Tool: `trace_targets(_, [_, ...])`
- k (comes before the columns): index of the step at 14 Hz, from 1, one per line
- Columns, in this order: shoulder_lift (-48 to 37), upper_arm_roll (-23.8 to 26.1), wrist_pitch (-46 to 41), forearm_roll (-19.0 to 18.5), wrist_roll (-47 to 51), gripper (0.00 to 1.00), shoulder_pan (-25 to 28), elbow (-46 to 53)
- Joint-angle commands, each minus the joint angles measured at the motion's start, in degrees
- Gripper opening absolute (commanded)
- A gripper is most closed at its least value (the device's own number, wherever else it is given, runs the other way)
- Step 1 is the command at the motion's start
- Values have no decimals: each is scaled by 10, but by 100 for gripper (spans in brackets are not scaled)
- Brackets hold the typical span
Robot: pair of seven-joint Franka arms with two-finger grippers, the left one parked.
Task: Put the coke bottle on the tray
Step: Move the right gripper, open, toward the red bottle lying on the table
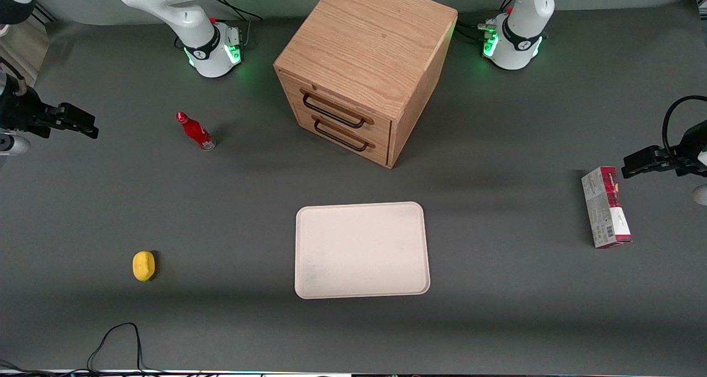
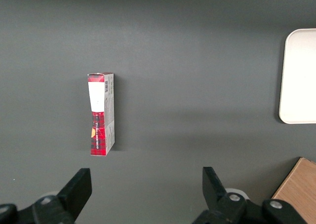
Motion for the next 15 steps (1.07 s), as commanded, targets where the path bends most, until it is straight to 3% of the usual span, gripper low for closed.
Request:
trace_targets(1, [10, -4, -17, 32, -8, 100, 0, 22])
trace_targets(5, [-36, -4, -21, 38, -10, 100, 0, -55])
trace_targets(11, [-275, -7, 212, 32, -10, 100, -2, -477])
trace_targets(15, [-304, -9, 355, 30, -11, 100, -3, -629])
